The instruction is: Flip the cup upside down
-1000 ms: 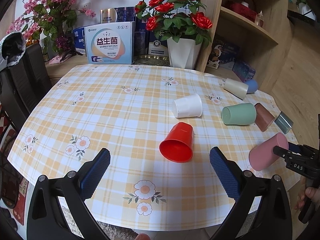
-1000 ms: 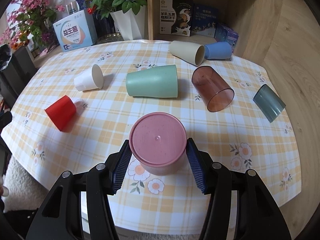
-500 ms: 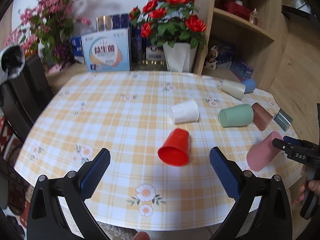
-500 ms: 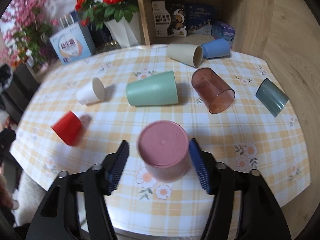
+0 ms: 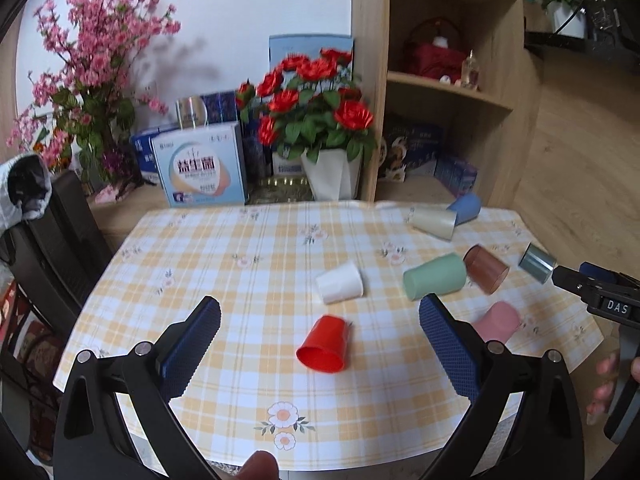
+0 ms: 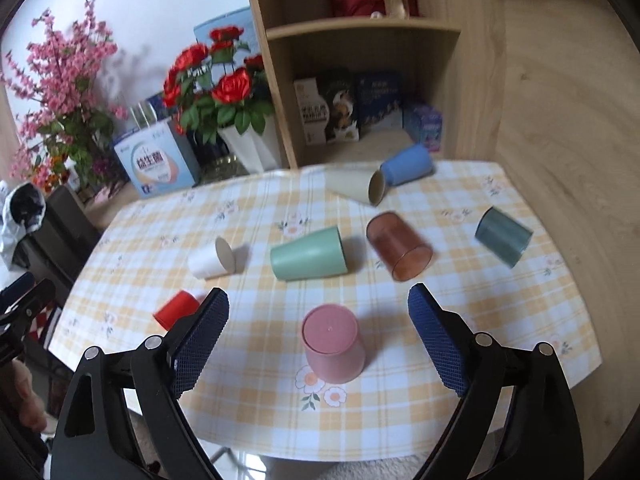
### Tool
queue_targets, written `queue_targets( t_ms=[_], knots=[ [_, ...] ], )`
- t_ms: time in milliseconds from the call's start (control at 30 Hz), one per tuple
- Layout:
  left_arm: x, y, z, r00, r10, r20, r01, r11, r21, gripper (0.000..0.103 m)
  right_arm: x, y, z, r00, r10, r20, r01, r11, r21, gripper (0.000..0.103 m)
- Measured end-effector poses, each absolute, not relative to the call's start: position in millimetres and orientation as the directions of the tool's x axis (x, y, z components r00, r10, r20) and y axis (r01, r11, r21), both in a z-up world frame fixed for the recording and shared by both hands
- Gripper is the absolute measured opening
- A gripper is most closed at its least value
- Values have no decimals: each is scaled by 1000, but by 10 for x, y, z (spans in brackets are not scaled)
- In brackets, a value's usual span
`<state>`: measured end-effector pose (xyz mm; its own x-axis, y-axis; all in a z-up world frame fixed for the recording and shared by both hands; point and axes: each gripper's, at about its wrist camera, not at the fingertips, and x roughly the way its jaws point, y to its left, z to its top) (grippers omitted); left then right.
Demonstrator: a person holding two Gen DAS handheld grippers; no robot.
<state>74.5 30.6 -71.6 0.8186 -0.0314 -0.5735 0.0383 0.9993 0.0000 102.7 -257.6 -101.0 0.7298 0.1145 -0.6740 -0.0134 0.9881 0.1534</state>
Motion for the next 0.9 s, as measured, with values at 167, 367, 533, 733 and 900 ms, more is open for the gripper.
queue_targets(
  t_ms=[167, 367, 533, 733, 900],
  knots=[
    [632, 264, -429, 849, -38, -527, 37, 999, -12, 97, 827, -2556, -669, 770, 50, -637, 10, 996, 90, 88],
    [489, 211, -113, 876, -40, -481, 38, 999, -15, 97, 592, -2558, -312, 806, 22, -592, 25, 997, 70, 88],
    [400, 148, 17, 885, -37, -463, 42, 999, 0, 97, 424, -2536, -98, 838, 7, -545, 27, 998, 53, 88],
    [319, 113, 73, 896, -21, -444, 35, 999, 24, 97, 333, -2500, 47, 860, -9, -511, 31, 999, 35, 88],
    [306, 104, 68, 893, -36, -448, 52, 998, 25, 97, 277, -2492, 110, 870, -9, -493, 30, 999, 36, 88]
  ],
)
